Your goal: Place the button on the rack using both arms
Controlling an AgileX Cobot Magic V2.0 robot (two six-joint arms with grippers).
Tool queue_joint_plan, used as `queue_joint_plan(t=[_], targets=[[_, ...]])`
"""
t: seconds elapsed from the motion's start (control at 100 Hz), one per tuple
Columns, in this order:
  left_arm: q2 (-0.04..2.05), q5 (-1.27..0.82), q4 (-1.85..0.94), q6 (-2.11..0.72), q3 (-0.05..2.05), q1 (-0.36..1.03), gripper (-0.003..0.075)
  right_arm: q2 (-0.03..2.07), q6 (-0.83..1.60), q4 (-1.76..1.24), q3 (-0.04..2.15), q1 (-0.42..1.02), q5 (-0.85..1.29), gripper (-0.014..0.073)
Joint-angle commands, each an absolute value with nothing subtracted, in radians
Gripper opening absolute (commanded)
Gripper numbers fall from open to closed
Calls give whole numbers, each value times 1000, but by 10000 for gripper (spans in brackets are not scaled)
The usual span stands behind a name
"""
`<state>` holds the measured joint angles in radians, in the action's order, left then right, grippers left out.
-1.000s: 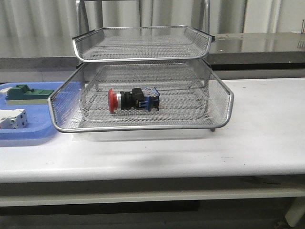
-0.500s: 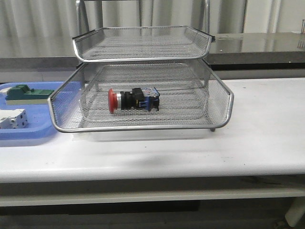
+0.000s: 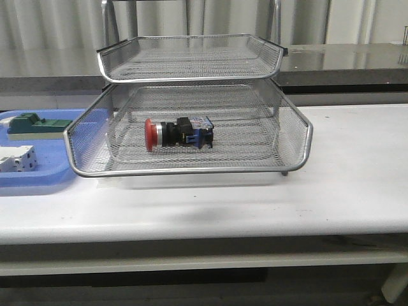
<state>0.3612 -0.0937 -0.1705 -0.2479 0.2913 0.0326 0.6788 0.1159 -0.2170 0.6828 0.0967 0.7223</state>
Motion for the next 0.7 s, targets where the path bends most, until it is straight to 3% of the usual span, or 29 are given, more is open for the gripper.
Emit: queue_joint_plan(t=[0.0,0.32,0.69], targets=[[366,-14,-182,-239,320,30,4,746,139,-279,718,101,649,-68],[366,-14,-182,-239,320,30,4,974,330,-541,718,137,605,-67],[366,-14,-182,-239,320,30,4,1212,344,-567,718,425,394,-67]])
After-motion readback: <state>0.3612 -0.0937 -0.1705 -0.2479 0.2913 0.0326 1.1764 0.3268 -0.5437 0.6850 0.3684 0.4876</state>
